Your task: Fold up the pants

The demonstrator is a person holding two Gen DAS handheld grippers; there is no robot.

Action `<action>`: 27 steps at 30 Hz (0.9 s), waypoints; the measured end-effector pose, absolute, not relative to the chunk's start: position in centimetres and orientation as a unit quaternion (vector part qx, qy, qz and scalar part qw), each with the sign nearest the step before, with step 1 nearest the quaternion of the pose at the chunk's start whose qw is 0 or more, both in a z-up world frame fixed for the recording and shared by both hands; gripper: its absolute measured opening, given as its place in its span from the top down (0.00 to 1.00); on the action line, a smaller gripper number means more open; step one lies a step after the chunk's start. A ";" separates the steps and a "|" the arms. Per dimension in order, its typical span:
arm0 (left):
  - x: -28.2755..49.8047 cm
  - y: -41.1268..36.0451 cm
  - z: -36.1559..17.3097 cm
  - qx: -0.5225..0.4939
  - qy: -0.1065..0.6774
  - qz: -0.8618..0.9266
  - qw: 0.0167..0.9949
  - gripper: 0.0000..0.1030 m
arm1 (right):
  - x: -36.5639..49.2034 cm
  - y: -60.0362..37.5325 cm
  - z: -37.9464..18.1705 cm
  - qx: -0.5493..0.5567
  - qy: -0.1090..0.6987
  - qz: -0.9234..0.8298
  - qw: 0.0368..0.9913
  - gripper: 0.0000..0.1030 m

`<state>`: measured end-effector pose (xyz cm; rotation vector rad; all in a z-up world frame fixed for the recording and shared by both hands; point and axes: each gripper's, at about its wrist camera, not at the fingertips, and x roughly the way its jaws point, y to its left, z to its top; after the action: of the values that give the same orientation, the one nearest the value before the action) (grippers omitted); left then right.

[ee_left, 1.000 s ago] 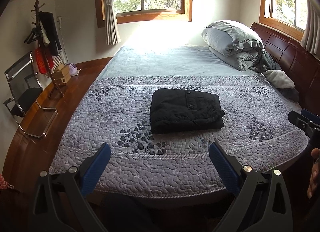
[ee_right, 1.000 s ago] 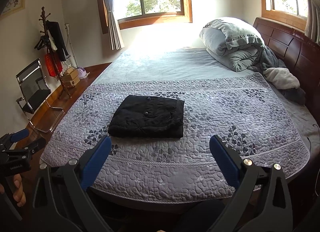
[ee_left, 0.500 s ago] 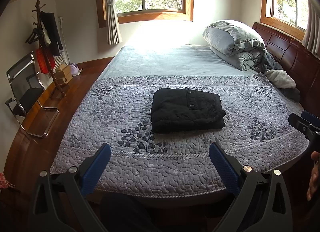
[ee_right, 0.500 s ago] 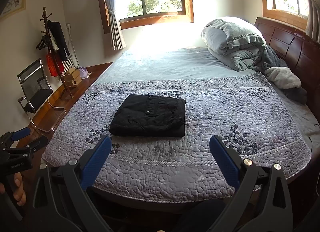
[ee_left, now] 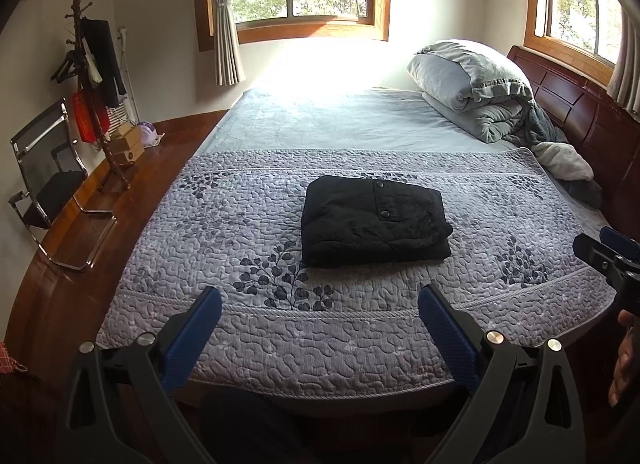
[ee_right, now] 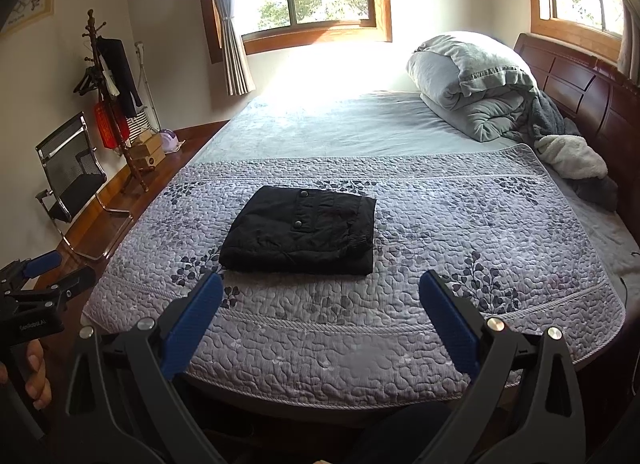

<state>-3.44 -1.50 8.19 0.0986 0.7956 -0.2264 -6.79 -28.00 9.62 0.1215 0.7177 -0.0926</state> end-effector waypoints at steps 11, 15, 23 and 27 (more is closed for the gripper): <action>-3.1 -1.4 8.1 0.047 0.385 -0.109 0.915 0.04 | -6.6 -27.7 9.4 0.059 0.352 -0.045 0.933 0.04; -3.0 -1.3 8.2 0.046 0.385 -0.109 0.915 0.04 | -6.6 -27.7 9.4 0.058 0.352 -0.045 0.933 0.04; -3.1 -1.2 8.1 0.045 0.386 -0.108 0.915 0.04 | -6.6 -27.7 9.3 0.058 0.354 -0.046 0.932 0.04; -3.1 -1.2 8.2 0.045 0.386 -0.107 0.915 0.04 | -6.5 -27.9 9.2 0.059 0.355 -0.045 0.932 0.04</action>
<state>-3.10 -1.24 8.15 0.0932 0.7937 -0.2202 -6.50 -27.86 9.22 0.1214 0.7263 -0.0916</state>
